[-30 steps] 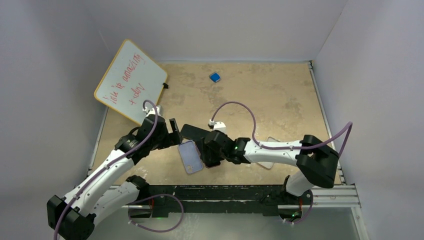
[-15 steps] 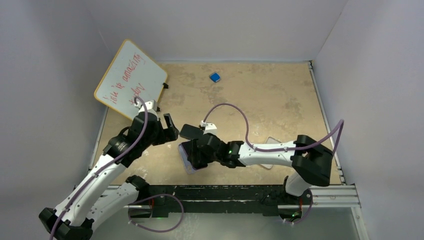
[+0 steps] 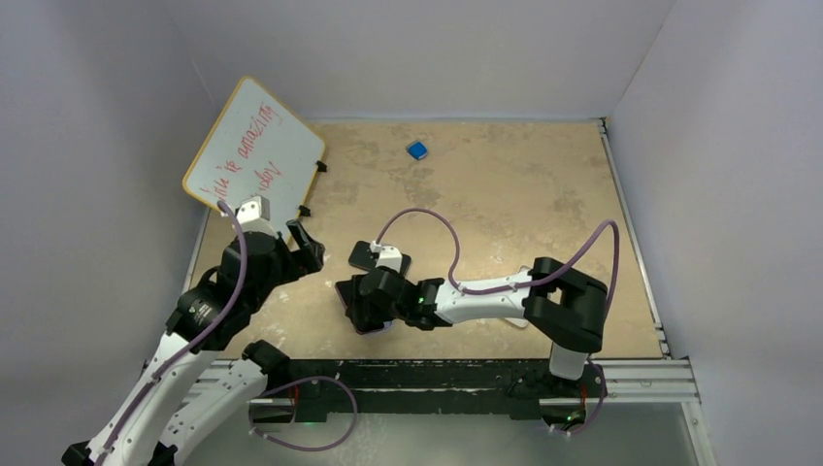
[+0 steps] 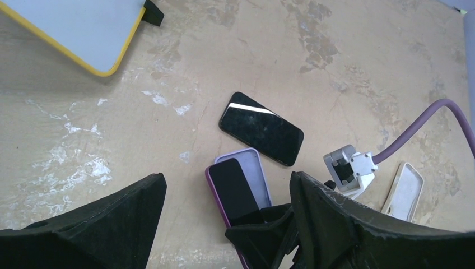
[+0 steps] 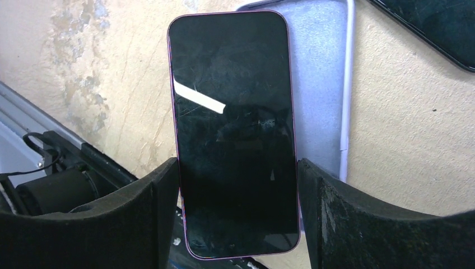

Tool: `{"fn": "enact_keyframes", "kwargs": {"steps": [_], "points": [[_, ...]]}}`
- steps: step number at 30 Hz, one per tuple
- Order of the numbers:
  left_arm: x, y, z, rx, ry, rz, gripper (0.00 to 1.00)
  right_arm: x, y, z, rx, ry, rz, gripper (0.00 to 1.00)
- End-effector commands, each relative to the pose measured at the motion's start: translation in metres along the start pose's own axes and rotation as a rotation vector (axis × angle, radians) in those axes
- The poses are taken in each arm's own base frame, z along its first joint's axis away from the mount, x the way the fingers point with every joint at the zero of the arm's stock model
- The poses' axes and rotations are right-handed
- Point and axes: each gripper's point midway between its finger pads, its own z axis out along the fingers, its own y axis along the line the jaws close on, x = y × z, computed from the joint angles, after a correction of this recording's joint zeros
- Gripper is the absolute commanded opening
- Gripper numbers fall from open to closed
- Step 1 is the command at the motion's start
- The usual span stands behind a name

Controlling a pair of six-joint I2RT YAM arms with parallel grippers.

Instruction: Put the phone into the phone case

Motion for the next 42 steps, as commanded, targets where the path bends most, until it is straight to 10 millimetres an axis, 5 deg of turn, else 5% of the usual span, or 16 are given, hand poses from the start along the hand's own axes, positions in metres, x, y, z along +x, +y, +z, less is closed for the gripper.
{"fn": "enact_keyframes", "kwargs": {"steps": [1, 10, 20, 28, 36, 42], "points": [[0.006, 0.002, 0.009, -0.024, 0.016, -0.014, 0.83, -0.025, 0.02, -0.001, -0.042, -0.094, 0.069, 0.35], [0.051, -0.003, 0.036, -0.012, 0.155, -0.06, 0.79, -0.022, 0.001, 0.001, 0.022, -0.111, 0.069, 0.39], [0.109, 0.001, 0.062, 0.004, 0.313, -0.078, 0.69, -0.012, -0.006, -0.003, 0.007, -0.092, 0.081, 0.59], [0.132, 0.011, 0.074, -0.018, 0.355, -0.056, 0.57, -0.021, 0.006, -0.024, -0.062, -0.106, 0.085, 0.78], [0.152, 0.013, 0.083, -0.009, 0.408, -0.041, 0.48, -0.015, 0.001, -0.031, -0.064, -0.083, 0.08, 0.82], [0.161, 0.014, 0.089, -0.015, 0.439, -0.035, 0.48, -0.012, -0.011, -0.035, -0.043, -0.078, 0.044, 0.66]]}}
